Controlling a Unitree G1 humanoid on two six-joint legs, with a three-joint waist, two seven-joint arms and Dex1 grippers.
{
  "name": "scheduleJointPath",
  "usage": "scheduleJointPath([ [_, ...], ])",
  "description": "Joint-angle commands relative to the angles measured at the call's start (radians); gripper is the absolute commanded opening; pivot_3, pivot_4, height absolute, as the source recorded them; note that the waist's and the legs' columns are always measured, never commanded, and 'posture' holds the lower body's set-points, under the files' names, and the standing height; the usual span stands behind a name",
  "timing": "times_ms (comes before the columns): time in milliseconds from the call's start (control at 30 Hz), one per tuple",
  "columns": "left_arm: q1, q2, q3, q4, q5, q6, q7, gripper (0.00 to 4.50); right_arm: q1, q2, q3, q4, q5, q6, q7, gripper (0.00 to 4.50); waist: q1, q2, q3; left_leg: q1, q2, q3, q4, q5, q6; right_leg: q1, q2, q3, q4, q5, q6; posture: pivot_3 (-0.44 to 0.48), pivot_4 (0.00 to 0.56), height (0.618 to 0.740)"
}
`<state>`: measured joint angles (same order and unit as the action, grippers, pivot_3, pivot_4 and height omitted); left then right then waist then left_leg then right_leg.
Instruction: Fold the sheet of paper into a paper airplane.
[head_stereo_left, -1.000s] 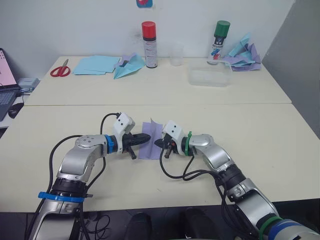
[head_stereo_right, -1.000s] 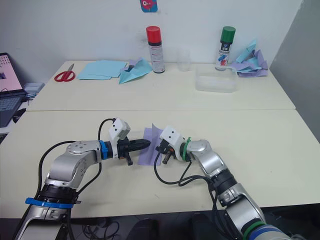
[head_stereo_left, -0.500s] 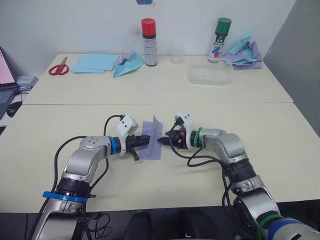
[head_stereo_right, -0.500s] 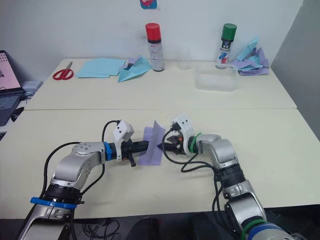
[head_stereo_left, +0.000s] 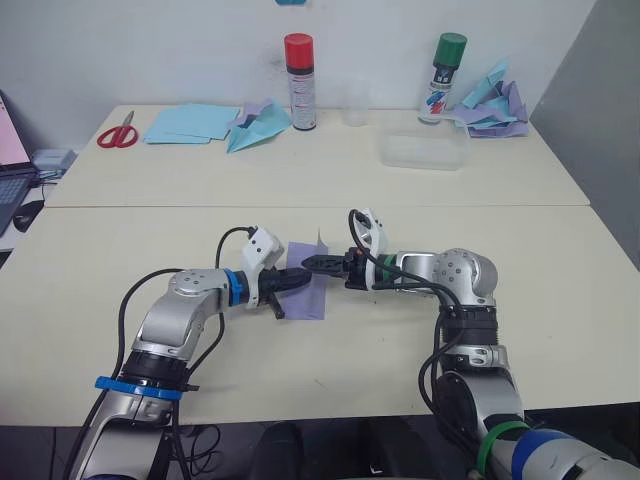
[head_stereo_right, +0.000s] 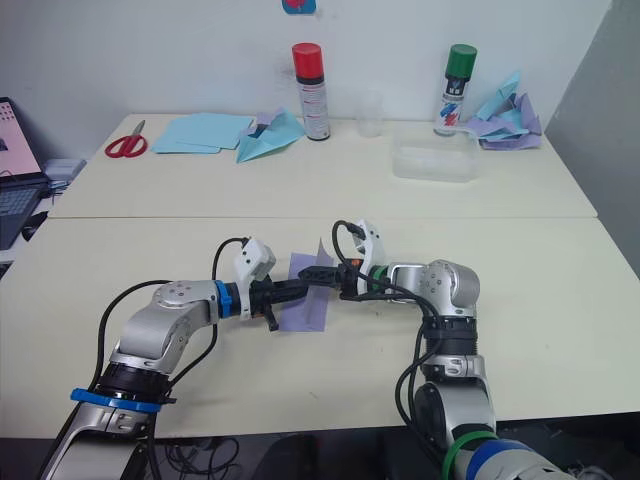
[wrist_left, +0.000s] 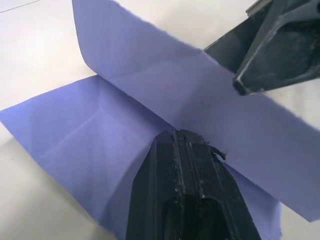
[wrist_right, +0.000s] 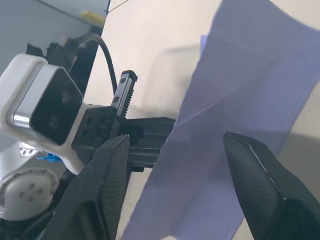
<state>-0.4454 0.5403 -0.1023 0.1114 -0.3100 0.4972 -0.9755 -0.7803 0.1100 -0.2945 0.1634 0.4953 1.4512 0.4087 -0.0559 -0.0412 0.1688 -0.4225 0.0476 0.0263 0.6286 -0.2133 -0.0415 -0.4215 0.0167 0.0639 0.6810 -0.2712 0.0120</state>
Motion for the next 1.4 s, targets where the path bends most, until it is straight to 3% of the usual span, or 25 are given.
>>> scheduleJointPath([
  [33, -0.019, -0.010, -0.003, -0.031, -0.008, -0.012, -0.011, 0.00, -0.019, -0.005, 0.020, -0.019, 0.027, 0.001, -0.012, 3.07, -0.001, 0.000, 0.000, 0.000, 0.000, 0.000, 0.000, 0.000, 0.000, 0.000, 0.000, 0.000, 0.000, 0.000, 0.000, 0.000, 0.150, 0.740],
  [400, -0.002, -0.017, -0.016, -0.041, 0.002, -0.020, -0.005, 0.00, 0.001, -0.058, 0.082, 0.001, 0.021, -0.055, -0.024, 3.07, -0.001, 0.000, 0.000, 0.000, 0.000, 0.001, 0.000, 0.000, 0.000, 0.000, 0.001, -0.001, 0.000, -0.001, 0.002, 0.000, 0.150, 0.740],
  [500, 0.008, -0.011, -0.018, -0.040, 0.009, -0.023, -0.005, 0.00, 0.003, -0.062, 0.073, -0.002, 0.028, -0.047, -0.031, 2.26, -0.001, 0.000, 0.000, 0.000, 0.000, 0.001, 0.000, 0.000, 0.000, 0.000, 0.000, -0.001, 0.000, -0.001, 0.002, 0.000, 0.150, 0.740],
  [700, 0.013, 0.006, -0.032, -0.023, 0.042, -0.033, -0.007, 0.00, 0.013, -0.081, 0.079, -0.014, 0.027, -0.043, -0.039, 0.03, -0.001, 0.000, 0.000, 0.000, 0.000, 0.001, 0.000, 0.000, 0.000, 0.000, 0.001, -0.001, 0.000, -0.001, 0.002, 0.000, 0.150, 0.740],
  [1133, 0.023, 0.024, -0.056, 0.022, 0.094, -0.075, -0.011, 0.00, 0.090, -0.149, 0.063, -0.117, 0.054, 0.049, -0.047, 0.01, 0.000, 0.000, 0.000, 0.000, 0.000, 0.001, 0.000, 0.000, 0.000, 0.000, 0.000, -0.001, 0.000, -0.001, 0.002, 0.000, 0.150, 0.740],
  [1400, 0.013, 0.004, -0.038, -0.031, 0.013, 0.025, -0.041, 0.00, 0.115, -0.187, 0.071, -0.099, 0.043, 0.006, -0.047, 0.01, -0.001, 0.000, 0.000, 0.000, -0.001, 0.001, 0.001, 0.000, 0.000, 0.001, 0.001, -0.001, 0.000, -0.002, 0.003, 0.000, 0.150, 0.740],
])
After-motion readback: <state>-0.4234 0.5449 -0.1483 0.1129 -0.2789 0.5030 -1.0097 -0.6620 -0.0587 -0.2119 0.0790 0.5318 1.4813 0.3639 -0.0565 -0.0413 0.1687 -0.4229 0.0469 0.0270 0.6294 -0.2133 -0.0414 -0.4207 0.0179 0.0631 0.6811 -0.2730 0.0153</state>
